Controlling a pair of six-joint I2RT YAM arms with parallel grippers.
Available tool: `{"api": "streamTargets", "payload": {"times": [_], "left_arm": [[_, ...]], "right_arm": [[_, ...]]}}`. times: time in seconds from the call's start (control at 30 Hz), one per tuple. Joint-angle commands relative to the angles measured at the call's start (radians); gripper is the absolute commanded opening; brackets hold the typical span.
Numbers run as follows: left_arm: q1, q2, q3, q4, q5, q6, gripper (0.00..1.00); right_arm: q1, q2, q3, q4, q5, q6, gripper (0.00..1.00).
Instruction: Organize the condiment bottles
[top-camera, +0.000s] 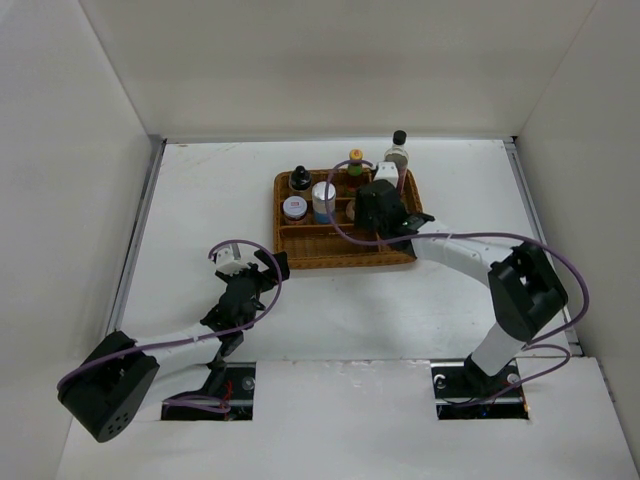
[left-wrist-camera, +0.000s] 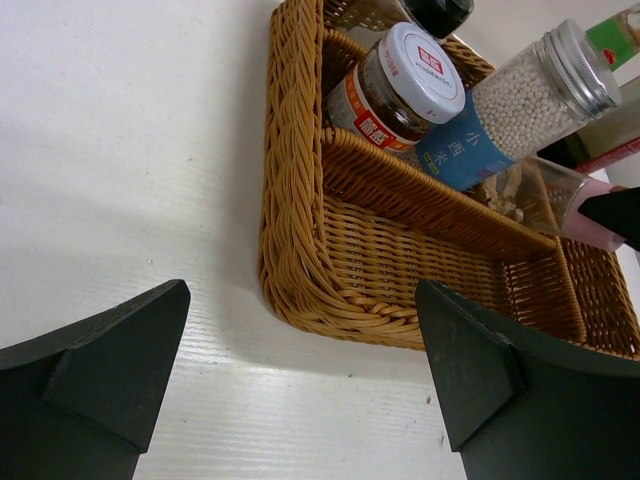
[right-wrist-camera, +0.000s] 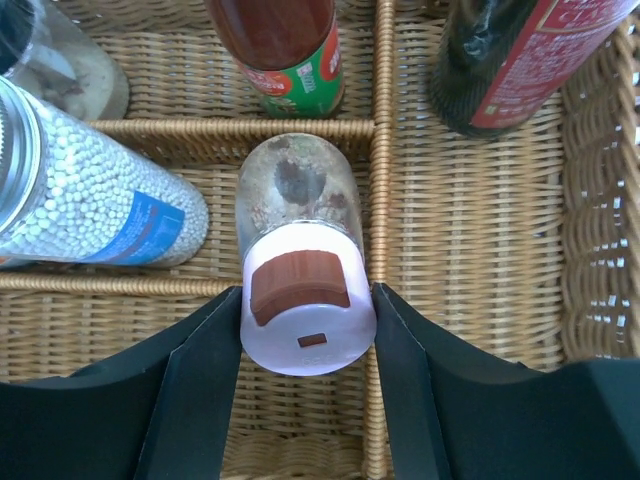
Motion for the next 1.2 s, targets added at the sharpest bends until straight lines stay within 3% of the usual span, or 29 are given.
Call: {"api": "streamTargets", "payload": {"times": [0.0, 0.27, 0.4, 0.7, 1.17], "left_arm": [[-0.005, 0.001, -0.001, 0.061, 0.013, -0.009, 1.0], [-0.005, -0.002, 0.0, 0.061, 0.018, -0.009, 1.0], [-0.002, -0.002, -0.003, 0.061, 0.018, -0.009, 1.0], [-0.005, 0.004, 0.0, 0.061, 0.018, -0.01, 1.0], [-0.005, -0.002, -0.003, 0.063, 0.018, -0.01, 1.0]], "right_arm": [[-0.004, -0.016, 0.085, -0.047, 0.017, -0.031, 0.44], [-0.078, 0.042, 0.382, -0.403, -0.173, -0.094, 0.45], [-0.078, 0.1, 0.447, -0.48, -0.198, -0.132, 0.44], [-0.082, 0.109, 0.464, -0.543, -0.284, -0.143, 0.42], [-0.091, 0.267, 0.617, -0.597, -0.278, -0.146, 0.43]]}}
